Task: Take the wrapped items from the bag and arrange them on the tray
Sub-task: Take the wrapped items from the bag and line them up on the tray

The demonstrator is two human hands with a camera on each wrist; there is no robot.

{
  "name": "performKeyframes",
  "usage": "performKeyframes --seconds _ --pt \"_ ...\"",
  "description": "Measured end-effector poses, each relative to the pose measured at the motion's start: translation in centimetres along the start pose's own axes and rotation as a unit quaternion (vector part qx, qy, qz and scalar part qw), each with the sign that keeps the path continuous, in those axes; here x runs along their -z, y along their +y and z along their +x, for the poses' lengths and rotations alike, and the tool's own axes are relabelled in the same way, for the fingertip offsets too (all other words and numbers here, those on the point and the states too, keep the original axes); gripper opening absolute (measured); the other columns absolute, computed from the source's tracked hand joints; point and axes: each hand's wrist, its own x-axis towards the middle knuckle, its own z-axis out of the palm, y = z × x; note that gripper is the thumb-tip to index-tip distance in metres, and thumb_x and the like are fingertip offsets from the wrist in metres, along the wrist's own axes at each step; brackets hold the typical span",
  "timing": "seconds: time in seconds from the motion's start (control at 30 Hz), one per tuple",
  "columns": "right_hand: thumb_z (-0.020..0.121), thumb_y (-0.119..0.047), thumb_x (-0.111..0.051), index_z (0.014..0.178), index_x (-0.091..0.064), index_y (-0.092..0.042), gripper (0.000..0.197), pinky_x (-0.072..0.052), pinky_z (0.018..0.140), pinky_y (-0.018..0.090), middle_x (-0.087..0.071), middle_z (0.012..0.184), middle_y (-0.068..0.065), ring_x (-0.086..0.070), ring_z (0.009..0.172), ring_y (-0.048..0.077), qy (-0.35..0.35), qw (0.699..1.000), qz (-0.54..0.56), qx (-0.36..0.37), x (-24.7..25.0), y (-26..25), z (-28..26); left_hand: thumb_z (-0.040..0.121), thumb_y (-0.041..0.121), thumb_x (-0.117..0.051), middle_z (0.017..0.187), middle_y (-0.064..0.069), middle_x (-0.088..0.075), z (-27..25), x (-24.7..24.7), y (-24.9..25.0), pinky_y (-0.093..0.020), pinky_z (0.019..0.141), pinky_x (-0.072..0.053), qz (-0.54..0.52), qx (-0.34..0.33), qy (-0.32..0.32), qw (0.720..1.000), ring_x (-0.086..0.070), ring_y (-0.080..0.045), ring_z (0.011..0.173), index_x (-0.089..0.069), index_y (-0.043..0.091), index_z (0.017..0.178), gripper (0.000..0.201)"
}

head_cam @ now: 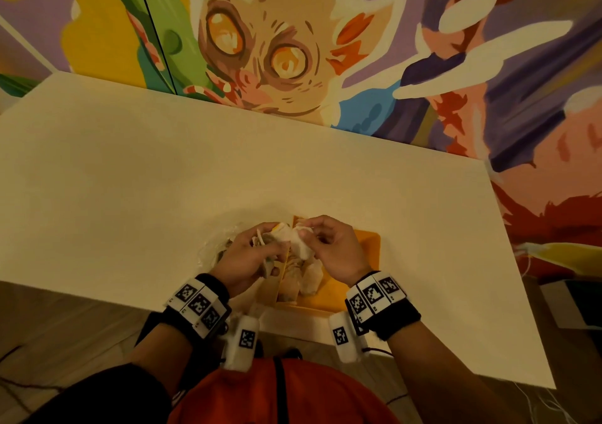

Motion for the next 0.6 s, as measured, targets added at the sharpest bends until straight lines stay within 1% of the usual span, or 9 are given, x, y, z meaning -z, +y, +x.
performKeyframes --seconds 0.07,0.13,0.2,0.27,0.33,0.4,0.47,0.5,0.6 --pt "0.088 -0.015 -0.070 0.096 -0.071 -0.014 0.008 -0.051 0.066 0.018 -0.073 0.090 0.009 -0.065 0.076 0.009 -0.009 1.000 -0.019 0.007 -0.2 0.3 -0.2 0.087 0.009 -0.068 0.081 -0.012 -0.060 0.1 -0.3 0.0 -0.028 0.049 -0.043 0.029 -0.008 -0.005 1.000 -0.055 -0.019 0.064 -0.067 0.009 0.110 0.024" --pt "0.087 -0.014 -0.071 0.092 -0.070 -0.017 0.006 -0.051 0.069 0.015 -0.072 0.085 0.005 -0.065 0.076 0.007 -0.006 1.000 -0.025 0.001 -0.3 0.6 -0.3 0.088 0.017 -0.069 0.072 -0.009 -0.057 0.3 -0.7 -0.2 -0.026 0.047 -0.040 0.096 -0.028 0.014 0.995 -0.052 -0.016 0.059 -0.069 0.009 0.104 0.018" --pt "0.086 -0.017 -0.072 0.092 -0.068 -0.018 0.007 -0.048 0.065 0.013 -0.070 0.080 0.000 -0.064 0.072 0.004 -0.002 1.000 -0.025 -0.006 -0.3 0.9 -0.3 0.089 0.018 -0.069 0.063 -0.008 -0.054 0.5 -0.9 -0.3 -0.025 0.045 -0.038 0.139 -0.043 0.032 0.989 -0.048 -0.015 0.054 -0.069 0.003 0.098 0.017" --pt "0.087 -0.019 -0.072 0.095 -0.067 -0.019 0.009 -0.046 0.061 0.012 -0.070 0.080 -0.005 -0.063 0.070 -0.001 -0.003 1.000 -0.025 -0.019 -0.2 1.2 -0.4 0.089 0.017 -0.068 0.060 -0.010 -0.052 0.8 -1.0 -0.3 -0.024 0.043 -0.037 0.159 -0.043 0.040 0.986 -0.045 -0.014 0.049 -0.066 -0.004 0.094 0.022" --pt "0.087 -0.019 -0.071 0.096 -0.067 -0.021 0.010 -0.046 0.061 0.012 -0.070 0.082 -0.007 -0.064 0.072 -0.003 -0.012 0.999 -0.025 -0.026 0.0 1.5 -0.6 0.089 0.018 -0.068 0.060 -0.011 -0.053 0.9 -1.1 -0.2 -0.025 0.044 -0.037 0.170 -0.044 0.044 0.984 -0.046 -0.015 0.050 -0.068 -0.002 0.093 0.020" --pt "0.087 -0.017 -0.072 0.090 -0.068 -0.023 0.008 -0.050 0.067 0.016 -0.071 0.084 -0.006 -0.066 0.077 0.000 -0.032 0.999 -0.032 -0.028 0.1 1.9 -0.9 0.089 0.018 -0.069 0.060 -0.010 -0.054 1.1 -1.2 -0.2 -0.026 0.045 -0.039 0.172 -0.049 0.049 0.983 -0.048 -0.016 0.052 -0.070 0.004 0.093 0.015" --pt "0.086 -0.021 -0.073 0.087 -0.072 -0.019 0.003 -0.054 0.079 0.025 -0.073 0.086 -0.001 -0.069 0.084 0.011 -0.049 0.996 -0.070 -0.038 0.2 2.3 -1.1 0.090 0.017 -0.068 0.059 -0.009 -0.055 1.2 -1.3 -0.3 -0.025 0.044 -0.039 0.174 -0.048 0.048 0.982 -0.048 -0.014 0.050 -0.070 0.004 0.093 0.014" --pt "0.085 -0.023 -0.073 0.088 -0.072 -0.016 0.008 -0.055 0.082 0.028 -0.074 0.087 0.000 -0.069 0.085 0.013 -0.053 0.993 -0.091 -0.044 0.4 2.6 -1.1 0.090 0.018 -0.067 0.059 -0.009 -0.055 1.2 -1.3 -0.4 -0.025 0.044 -0.039 0.177 -0.046 0.048 0.982 -0.048 -0.014 0.049 -0.070 0.002 0.092 0.016" --pt "0.084 -0.026 -0.074 0.086 -0.072 -0.022 0.006 -0.056 0.079 0.030 -0.073 0.085 -0.003 -0.068 0.081 0.012 -0.054 0.986 -0.141 -0.065 1.0 3.1 -1.3 0.092 0.022 -0.066 0.060 -0.010 -0.054 1.2 -1.1 -0.7 -0.026 0.045 -0.040 0.197 -0.039 0.059 0.978 -0.048 -0.017 0.052 -0.069 0.004 0.083 0.020"
